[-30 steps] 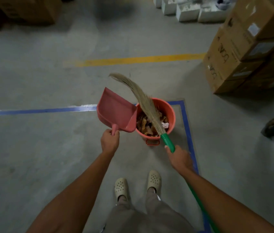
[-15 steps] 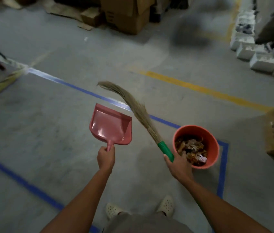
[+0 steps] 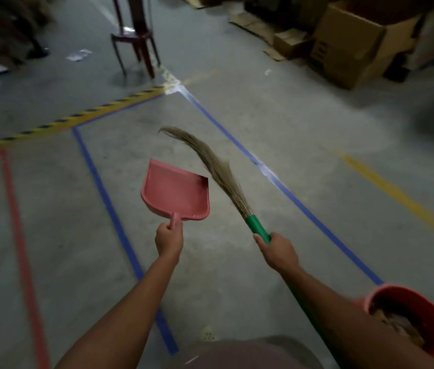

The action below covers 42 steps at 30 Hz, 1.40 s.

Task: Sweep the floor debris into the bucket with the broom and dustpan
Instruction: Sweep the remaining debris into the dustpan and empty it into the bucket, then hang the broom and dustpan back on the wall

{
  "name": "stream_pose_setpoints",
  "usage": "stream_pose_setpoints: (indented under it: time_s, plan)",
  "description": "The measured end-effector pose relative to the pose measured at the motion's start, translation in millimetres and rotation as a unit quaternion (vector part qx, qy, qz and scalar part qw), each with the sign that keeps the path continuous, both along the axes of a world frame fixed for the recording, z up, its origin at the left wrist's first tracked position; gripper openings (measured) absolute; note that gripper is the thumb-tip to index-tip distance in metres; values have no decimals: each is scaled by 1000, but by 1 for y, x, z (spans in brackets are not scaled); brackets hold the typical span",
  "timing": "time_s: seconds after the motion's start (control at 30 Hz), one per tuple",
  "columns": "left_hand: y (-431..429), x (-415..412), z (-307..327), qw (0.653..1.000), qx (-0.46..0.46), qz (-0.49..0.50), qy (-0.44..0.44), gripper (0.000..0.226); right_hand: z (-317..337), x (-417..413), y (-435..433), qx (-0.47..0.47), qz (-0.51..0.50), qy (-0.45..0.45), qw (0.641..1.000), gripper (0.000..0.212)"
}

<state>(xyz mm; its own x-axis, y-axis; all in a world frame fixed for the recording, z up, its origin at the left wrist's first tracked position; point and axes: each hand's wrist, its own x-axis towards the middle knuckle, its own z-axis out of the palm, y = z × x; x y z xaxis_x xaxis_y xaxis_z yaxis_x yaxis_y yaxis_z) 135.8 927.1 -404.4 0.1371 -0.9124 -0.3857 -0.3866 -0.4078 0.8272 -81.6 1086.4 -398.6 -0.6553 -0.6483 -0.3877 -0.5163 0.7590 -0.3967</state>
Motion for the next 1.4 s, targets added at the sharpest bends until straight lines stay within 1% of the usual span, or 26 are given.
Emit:
stream_pose_setpoints:
  time_s: [0.1,0.2,0.4,0.57,0.67,0.77,0.8,0.97,1.07,1.13,1.2,1.3,1.33,1.4]
  plan:
    - [-33,36,1,998,7,62,11,51,7,23,-63,2,47,-34,998,55]
    - [-64,64,3,994,7,113,11,57,14,42,-127,10,74,-86,993,52]
    - [-139,100,10,977,-3,214,1,55,20,72,-270,54,113,-199,972,41]
    - [-221,118,17,961,-15,276,-7,61,30,91,-399,95,162,-248,950,34]
    - [-267,128,31,948,-23,317,-9,55,41,101,-467,110,187,-269,939,30]
    - [-310,143,45,935,-31,353,-15,64,51,113,-537,116,207,-285,929,28]
    - [-322,149,48,932,-36,360,-23,65,52,119,-560,115,210,-289,927,27]
    - [-375,185,60,923,-58,377,-49,53,56,164,-654,113,200,-324,918,23]
    - [-411,213,57,919,-64,387,-41,48,52,198,-705,117,219,-325,913,20]
    - [-439,237,53,917,-63,391,-41,46,52,223,-740,125,252,-337,899,12]
    - [-471,266,46,917,-67,393,-34,44,53,253,-777,135,269,-375,877,6]
    - [-518,310,45,913,-67,401,-32,45,61,301,-825,141,237,-456,846,18]
    - [-532,324,49,910,-65,407,-34,48,66,318,-840,135,244,-461,842,18]
    - [-559,351,58,909,-63,410,-43,54,79,352,-871,113,258,-446,849,16]
